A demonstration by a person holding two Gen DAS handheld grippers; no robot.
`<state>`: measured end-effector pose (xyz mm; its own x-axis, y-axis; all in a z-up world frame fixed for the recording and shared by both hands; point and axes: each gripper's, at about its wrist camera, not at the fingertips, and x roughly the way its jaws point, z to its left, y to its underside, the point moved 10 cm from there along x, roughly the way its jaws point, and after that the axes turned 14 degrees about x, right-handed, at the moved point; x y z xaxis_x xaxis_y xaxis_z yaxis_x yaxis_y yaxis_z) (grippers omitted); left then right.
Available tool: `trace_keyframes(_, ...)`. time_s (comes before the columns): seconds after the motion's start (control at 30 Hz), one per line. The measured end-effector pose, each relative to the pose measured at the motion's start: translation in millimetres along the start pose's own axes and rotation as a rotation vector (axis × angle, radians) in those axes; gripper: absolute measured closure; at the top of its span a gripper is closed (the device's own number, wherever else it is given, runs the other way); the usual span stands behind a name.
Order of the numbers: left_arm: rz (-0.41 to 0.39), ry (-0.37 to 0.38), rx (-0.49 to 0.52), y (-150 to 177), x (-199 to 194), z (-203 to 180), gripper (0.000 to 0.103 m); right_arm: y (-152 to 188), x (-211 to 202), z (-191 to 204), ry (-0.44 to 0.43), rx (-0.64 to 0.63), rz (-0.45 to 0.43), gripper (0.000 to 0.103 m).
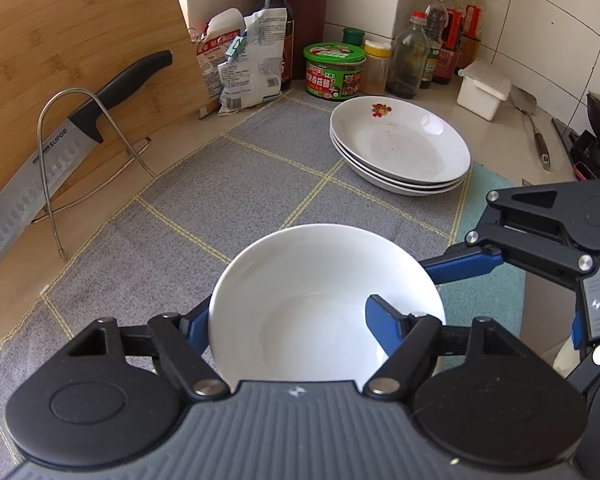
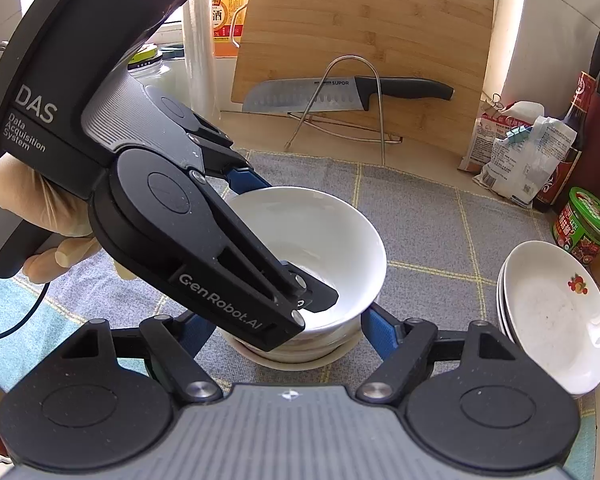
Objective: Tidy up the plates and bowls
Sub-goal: 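Lower the white bowl into the pink-flowered bowls and open the left tool, then withdraw the left tool and bring both tools to opposite sides of the bowl stack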
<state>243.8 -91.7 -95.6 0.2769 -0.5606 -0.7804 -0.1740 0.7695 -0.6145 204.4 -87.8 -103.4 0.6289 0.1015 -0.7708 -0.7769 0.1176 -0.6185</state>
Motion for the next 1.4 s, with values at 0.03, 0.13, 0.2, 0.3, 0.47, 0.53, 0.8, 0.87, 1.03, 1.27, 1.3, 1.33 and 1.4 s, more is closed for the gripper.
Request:
trace_keyframes(0.03,0.001,0.001,0.002,0.0,0.2,-0.2,0.026,0.2,0.1,0.0,0.000,-0.001,0.000,0.021)
trace_keyframes(0.13,0.002,0.001,0.008,0.2,0.9,-1.2,0.023,1.1,0.6,0.1,0.000,0.000,0.001,0.021)
trace_keyframes(0.2,0.002,-0.002,0.011,0.5,1.9,-1.4,0.022,1.4,0.9,-0.5,-0.003,0.004,0.000,0.021)
trace_keyframes(0.3,0.001,-0.013,0.018,0.9,2.5,-0.1,0.020,2.0,-0.2,0.3,-0.014,0.001,-0.006,0.017)
trace_keyframes(0.47,-0.028,-0.018,0.003,-1.4,-6.9,0.3,0.017,1.9,-8.3,2.5,-0.031,-0.014,-0.038,0.004)
trace_keyframes(0.53,-0.047,-0.016,-0.009,-4.3,-12.7,-0.4,0.016,2.5,-8.1,-0.1,-0.027,-0.008,-0.036,0.003)
trace_keyframes(0.8,-0.080,-0.032,-0.001,-10.6,-17.0,-9.9,0.010,5.8,-5.5,-7.5,-0.014,0.012,-0.024,0.003)
trace_keyframes(0.87,-0.073,-0.039,-0.008,-8.4,-15.2,-9.5,0.010,5.8,-5.4,-9.3,-0.009,0.018,-0.025,0.003)
trace_keyframes(1.03,-0.119,-0.060,-0.057,-1.4,-30.6,-1.5,0.010,8.5,-0.3,-15.6,-0.012,0.017,-0.026,0.000)
trace_keyframes(1.27,-0.134,-0.097,-0.145,48.2,-56.7,13.9,0.004,36.1,25.3,-30.9,-0.016,-0.005,0.078,0.000)
trace_keyframes(1.3,-0.126,-0.101,-0.150,56.5,-57.3,13.5,0.004,40.3,30.0,-32.8,-0.010,-0.013,0.096,0.000)
trace_keyframes(1.33,-0.116,-0.097,-0.157,64.6,-56.5,12.4,0.004,43.0,33.9,-34.3,-0.003,-0.020,0.109,0.000)
trace_keyframes(1.4,-0.091,-0.072,-0.172,81.1,-50.5,8.3,0.004,46.0,41.6,-36.1,0.008,-0.036,0.130,0.000)
